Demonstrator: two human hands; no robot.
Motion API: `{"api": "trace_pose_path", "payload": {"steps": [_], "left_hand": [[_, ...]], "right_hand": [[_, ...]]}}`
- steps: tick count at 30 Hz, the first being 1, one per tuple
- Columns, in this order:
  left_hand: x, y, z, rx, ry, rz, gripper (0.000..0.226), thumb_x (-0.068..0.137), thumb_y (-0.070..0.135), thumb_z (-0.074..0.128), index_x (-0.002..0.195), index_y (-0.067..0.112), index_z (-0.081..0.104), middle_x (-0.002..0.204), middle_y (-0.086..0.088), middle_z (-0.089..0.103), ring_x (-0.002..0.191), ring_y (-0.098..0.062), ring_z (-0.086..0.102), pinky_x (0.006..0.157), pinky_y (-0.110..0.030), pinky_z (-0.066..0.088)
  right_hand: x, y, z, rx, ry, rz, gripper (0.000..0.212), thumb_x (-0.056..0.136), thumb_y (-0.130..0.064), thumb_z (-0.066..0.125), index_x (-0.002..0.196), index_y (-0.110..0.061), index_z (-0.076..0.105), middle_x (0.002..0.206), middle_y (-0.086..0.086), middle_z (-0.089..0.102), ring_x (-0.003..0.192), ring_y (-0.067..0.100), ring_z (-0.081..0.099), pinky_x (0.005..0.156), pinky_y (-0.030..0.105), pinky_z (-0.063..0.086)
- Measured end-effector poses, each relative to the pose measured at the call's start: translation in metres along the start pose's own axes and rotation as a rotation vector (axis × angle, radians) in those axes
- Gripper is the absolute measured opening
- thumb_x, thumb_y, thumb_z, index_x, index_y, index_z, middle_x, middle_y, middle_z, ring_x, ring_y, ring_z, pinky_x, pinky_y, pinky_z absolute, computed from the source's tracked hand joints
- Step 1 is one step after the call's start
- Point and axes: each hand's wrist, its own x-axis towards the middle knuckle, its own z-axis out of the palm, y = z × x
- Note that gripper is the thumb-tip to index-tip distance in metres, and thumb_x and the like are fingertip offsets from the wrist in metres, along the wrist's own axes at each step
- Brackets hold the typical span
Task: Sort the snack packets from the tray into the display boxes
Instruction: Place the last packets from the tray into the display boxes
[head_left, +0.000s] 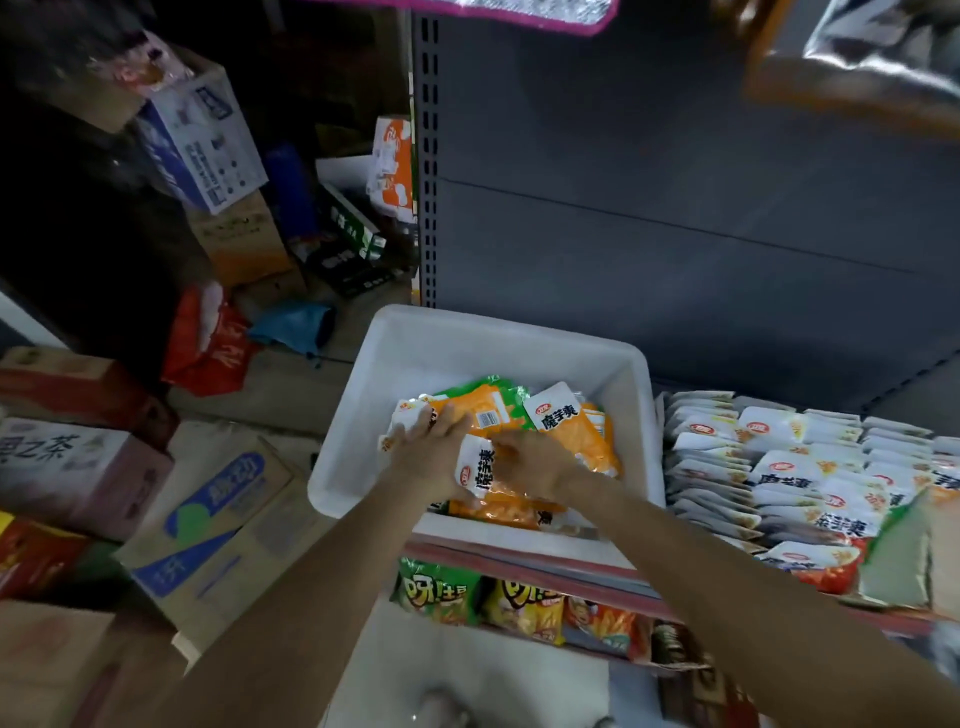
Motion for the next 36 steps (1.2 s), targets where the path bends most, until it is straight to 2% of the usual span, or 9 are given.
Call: {"api": "trace_pose_path", "payload": {"steps": [2,4,9,14,17,23,27,32,36], "left_hand": [[-0.002,0.002,0.001,-0.02,0.054,-0.032,0.114,0.063,0.058,0.077,0.148,0.027,0.008,0.156,-0.001,0.003,0.144,-0.032,0.005,0.111,-0.059,0.018],[-0.004,0.002,0.005,-0.044,0.111,-0.051,0.11,0.059,0.058,0.078,0.145,0.026,0.016,0.151,0.001,0.015,0.14,-0.032,0.017,0.105,-0.059,0.03],[-0.001,-0.001,0.007,-0.139,0.085,-0.06,0.11,0.06,0.052,0.081,0.144,0.023,0.018,0.148,-0.002,0.017,0.136,-0.031,0.019,0.106,-0.052,0.033],[0.002,-0.003,0.008,-0.24,0.065,-0.075,0.112,0.057,0.048,0.085,0.144,0.023,0.018,0.15,-0.003,0.015,0.137,-0.032,0.016,0.108,-0.054,0.03],[0.004,-0.002,0.008,-0.262,0.077,-0.08,0.112,0.056,0.047,0.086,0.143,0.022,0.019,0.148,-0.003,0.018,0.136,-0.031,0.018,0.107,-0.054,0.032],[0.008,-0.005,0.013,-0.294,0.09,-0.068,0.114,0.051,0.05,0.087,0.141,0.024,0.022,0.145,-0.003,0.022,0.134,-0.031,0.021,0.106,-0.055,0.033],[0.01,-0.006,0.015,-0.287,0.103,-0.073,0.114,0.048,0.052,0.087,0.139,0.024,0.024,0.143,-0.002,0.024,0.134,-0.03,0.023,0.106,-0.054,0.034],[0.009,-0.004,0.016,-0.302,0.101,-0.102,0.119,0.048,0.051,0.088,0.142,0.024,0.019,0.147,-0.002,0.021,0.137,-0.031,0.018,0.108,-0.055,0.03],[0.005,-0.006,0.015,-0.336,0.001,-0.13,0.126,0.055,0.054,0.084,0.149,0.025,0.004,0.157,-0.002,-0.002,0.143,-0.037,-0.001,0.113,-0.058,0.017]], "right_hand": [[0.005,0.004,-0.017,0.002,0.114,0.014,0.035,0.095,-0.019,0.046,0.129,-0.017,0.054,0.124,0.009,0.059,0.112,0.027,0.057,0.091,0.031,0.044],[0.013,0.006,-0.03,-0.027,0.151,0.045,0.042,0.096,-0.018,0.048,0.138,-0.014,0.043,0.137,0.012,0.048,0.121,0.027,0.05,0.101,0.033,0.04],[0.035,0.007,-0.033,-0.134,0.0,0.04,0.066,0.095,-0.013,0.049,0.15,-0.016,0.013,0.156,0.006,0.018,0.14,0.026,0.025,0.114,0.035,0.023],[0.062,0.01,-0.033,-0.294,0.16,0.148,0.043,0.091,-0.008,0.051,0.133,-0.01,0.046,0.14,0.013,0.037,0.13,0.031,0.031,0.105,0.04,0.034],[0.063,0.005,-0.037,-0.316,0.15,0.186,0.026,0.093,-0.009,0.047,0.117,-0.004,0.056,0.124,0.015,0.055,0.116,0.03,0.049,0.095,0.037,0.042],[0.055,0.018,-0.033,-0.094,0.155,0.194,0.046,0.092,-0.008,0.052,0.136,-0.013,0.04,0.138,0.016,0.04,0.125,0.032,0.042,0.105,0.039,0.038],[0.057,0.022,-0.035,-0.085,0.248,0.218,0.024,0.096,-0.012,0.047,0.119,-0.009,0.055,0.119,0.014,0.059,0.109,0.029,0.056,0.091,0.035,0.047],[0.038,0.014,-0.042,-0.038,0.402,0.146,0.017,0.099,-0.015,0.036,0.112,-0.008,0.044,0.098,0.016,0.062,0.088,0.035,0.059,0.071,0.04,0.048],[0.007,0.007,-0.071,0.272,0.663,0.058,0.017,0.1,-0.014,0.035,0.109,-0.003,0.044,0.079,0.017,0.057,0.071,0.035,0.056,0.059,0.037,0.041]]}}
